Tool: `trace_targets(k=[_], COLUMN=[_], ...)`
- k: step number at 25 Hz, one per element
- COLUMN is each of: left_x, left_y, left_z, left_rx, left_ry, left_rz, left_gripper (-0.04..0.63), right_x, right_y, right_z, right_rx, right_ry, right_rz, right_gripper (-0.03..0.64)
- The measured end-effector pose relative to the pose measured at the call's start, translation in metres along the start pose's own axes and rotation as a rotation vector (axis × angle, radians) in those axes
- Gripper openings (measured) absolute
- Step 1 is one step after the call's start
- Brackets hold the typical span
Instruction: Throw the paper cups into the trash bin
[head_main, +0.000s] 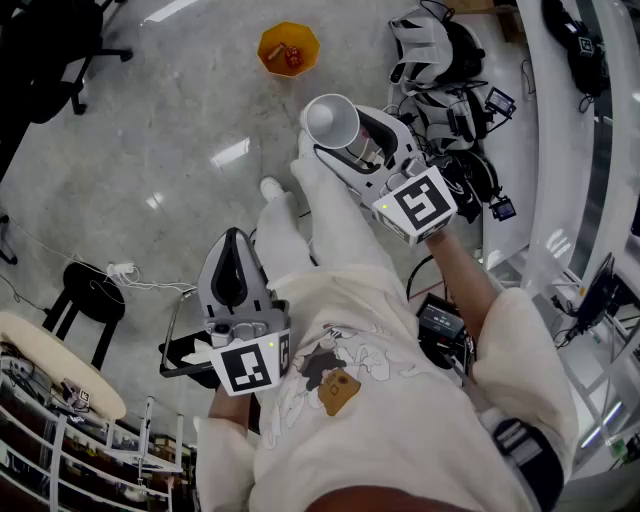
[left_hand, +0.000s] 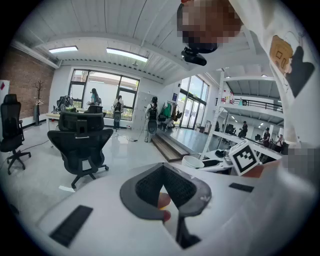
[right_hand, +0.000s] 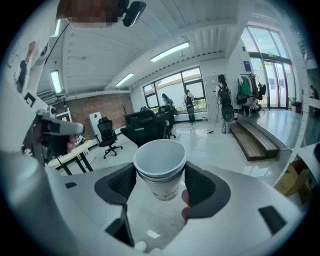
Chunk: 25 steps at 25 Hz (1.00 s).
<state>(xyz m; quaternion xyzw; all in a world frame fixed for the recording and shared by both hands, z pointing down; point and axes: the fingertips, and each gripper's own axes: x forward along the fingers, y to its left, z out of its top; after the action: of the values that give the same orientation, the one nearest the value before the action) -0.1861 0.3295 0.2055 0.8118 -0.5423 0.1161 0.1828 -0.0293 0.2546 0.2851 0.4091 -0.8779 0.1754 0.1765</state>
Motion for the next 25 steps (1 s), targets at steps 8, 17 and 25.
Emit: trace_targets(k=[8,17,25], left_x=[-0.084,-0.096,-0.075], left_y=[-0.034,-0.101,-0.164], left_z=[0.029,0.063,0.060], left_rx=[-0.042,-0.032,-0.031], left_ry=[-0.050,-0.124,-0.104], left_rz=[0.006,-0.042,-0.070], left_gripper=[0.003,0.003,0.003], right_x=[-0.136,-0.232,-0.273], right_y=[0.108,0.100,0.042], right_z=[0.064,0.100,0.078], right_rx=[0.029,0.116,0.080], right_ry=[-0.094,-0.277,-0.254], right_rz=[0.040,0.013,-0.107], right_gripper=[0.308,0.310,0.310])
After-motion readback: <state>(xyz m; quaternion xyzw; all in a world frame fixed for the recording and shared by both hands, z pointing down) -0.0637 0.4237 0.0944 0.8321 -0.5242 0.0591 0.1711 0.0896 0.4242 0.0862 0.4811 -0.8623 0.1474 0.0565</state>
